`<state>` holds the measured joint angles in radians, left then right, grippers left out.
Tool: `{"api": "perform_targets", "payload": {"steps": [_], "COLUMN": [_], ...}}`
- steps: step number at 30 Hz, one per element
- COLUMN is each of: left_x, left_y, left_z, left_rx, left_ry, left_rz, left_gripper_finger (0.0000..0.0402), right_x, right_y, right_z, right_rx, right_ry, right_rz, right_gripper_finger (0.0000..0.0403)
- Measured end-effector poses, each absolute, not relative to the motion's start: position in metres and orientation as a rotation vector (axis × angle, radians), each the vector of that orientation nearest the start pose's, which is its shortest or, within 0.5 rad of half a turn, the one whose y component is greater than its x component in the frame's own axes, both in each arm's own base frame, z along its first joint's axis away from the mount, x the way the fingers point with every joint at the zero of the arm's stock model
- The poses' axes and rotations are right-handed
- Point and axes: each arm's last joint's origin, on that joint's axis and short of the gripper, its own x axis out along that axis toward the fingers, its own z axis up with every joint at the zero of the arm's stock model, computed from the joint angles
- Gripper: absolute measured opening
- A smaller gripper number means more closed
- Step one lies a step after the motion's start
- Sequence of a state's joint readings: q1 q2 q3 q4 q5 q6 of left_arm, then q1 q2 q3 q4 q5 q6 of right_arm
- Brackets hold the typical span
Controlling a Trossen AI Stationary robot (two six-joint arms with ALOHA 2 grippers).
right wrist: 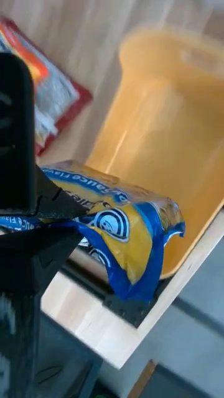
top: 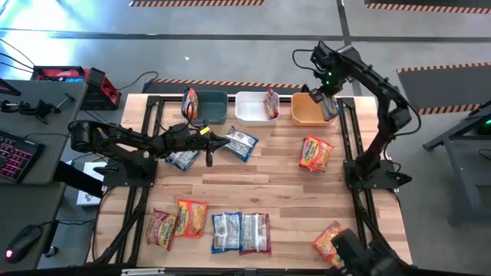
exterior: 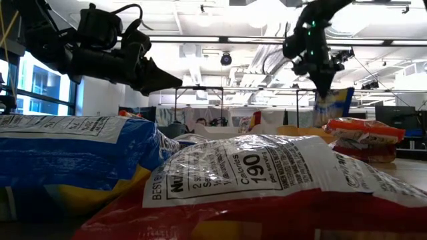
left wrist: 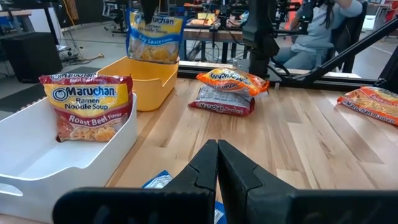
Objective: Sort Maruchan noodles
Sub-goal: Put the bottom right blue noodle pack into the yellow bin
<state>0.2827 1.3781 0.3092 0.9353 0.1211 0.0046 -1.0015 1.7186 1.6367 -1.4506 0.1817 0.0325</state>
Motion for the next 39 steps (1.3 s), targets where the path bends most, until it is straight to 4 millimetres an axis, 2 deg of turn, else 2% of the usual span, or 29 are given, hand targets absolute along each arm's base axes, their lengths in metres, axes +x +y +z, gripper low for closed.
{"api": "perform_targets", "payload": {"steps": [12, 23, 39], "left_x": [0.227, 0.227, 0.227], "left_y": [0.062, 0.062, 0.062], "left_z": [0.164, 0.164, 0.164], "left_rx": [-0.023, -0.032, -0.027], "left_ry": [0.131, 0.132, 0.135], "left_rz": [0.161, 0.161, 0.161], "left_gripper_finger": [0.0001, 0.0, 0.0001], "right_x": [0.159, 0.165, 0.174], "right_y": [-0.292, -0.303, -0.308], "right_z": [0.284, 0.27, 0.25], "right_rx": [0.67, 0.655, 0.717], "right_ry": [1.508, 1.505, 1.487], "right_rz": [-0.984, -1.01, -1.068], "right_gripper_finger": [0.0, 0.0, 0.0]}}
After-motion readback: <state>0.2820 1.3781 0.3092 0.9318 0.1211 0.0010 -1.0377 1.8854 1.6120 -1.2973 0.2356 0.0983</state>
